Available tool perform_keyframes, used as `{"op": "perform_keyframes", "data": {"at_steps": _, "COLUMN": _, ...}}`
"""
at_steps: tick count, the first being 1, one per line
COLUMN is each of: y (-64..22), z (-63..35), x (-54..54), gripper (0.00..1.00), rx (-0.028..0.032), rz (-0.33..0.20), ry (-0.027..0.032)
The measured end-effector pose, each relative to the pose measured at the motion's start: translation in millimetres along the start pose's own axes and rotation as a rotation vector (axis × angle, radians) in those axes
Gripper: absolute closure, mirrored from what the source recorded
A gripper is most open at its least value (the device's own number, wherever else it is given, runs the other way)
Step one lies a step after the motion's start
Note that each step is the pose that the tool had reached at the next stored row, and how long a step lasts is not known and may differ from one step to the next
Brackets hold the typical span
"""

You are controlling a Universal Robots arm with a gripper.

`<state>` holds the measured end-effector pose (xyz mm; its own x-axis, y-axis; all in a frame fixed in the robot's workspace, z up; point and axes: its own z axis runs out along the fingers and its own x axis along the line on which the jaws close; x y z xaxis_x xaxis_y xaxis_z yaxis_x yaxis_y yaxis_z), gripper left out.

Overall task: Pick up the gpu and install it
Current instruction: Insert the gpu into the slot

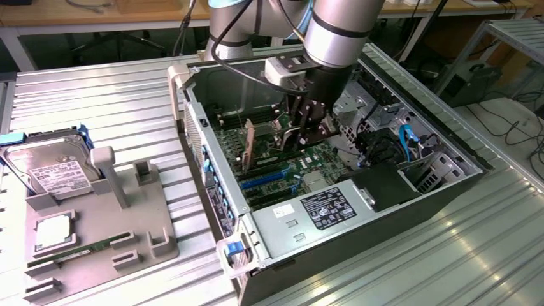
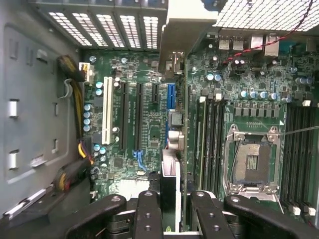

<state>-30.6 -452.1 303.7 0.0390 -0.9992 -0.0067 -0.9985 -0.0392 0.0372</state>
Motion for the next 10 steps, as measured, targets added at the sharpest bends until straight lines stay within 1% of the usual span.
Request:
{"op": "perform_keyframes", "data": {"at_steps": 2, "y": 0.9, "z": 4.2, "x": -1.1, "gripper": 0.72, "rx": 0.0001, "rz": 0.014, "ry": 0.0}}
{"op": "perform_keyframes", "data": {"at_steps": 4, "y": 0.8, "z": 8.5, "x": -1.1, "gripper": 0.72, "rx": 0.0003, "rz": 0.049, "ry": -0.0013}}
{"op": "perform_keyframes", "data": {"at_steps": 5, "y": 1.3, "z": 11.3, "x": -1.1, "gripper": 0.72, "rx": 0.0003, "rz": 0.057, "ry": -0.0017}}
{"op": "perform_keyframes", "data": {"at_steps": 8, "y": 6.8, "z": 13.9, "x": -1.1, "gripper": 0.72, "rx": 0.0002, "rz": 0.055, "ry": -0.003}}
{"op": "perform_keyframes", "data": {"at_steps": 10, "y": 8.1, "z": 17.0, "x": -1.2, "gripper": 0.72, "rx": 0.0003, "rz": 0.051, "ry": -0.0037}}
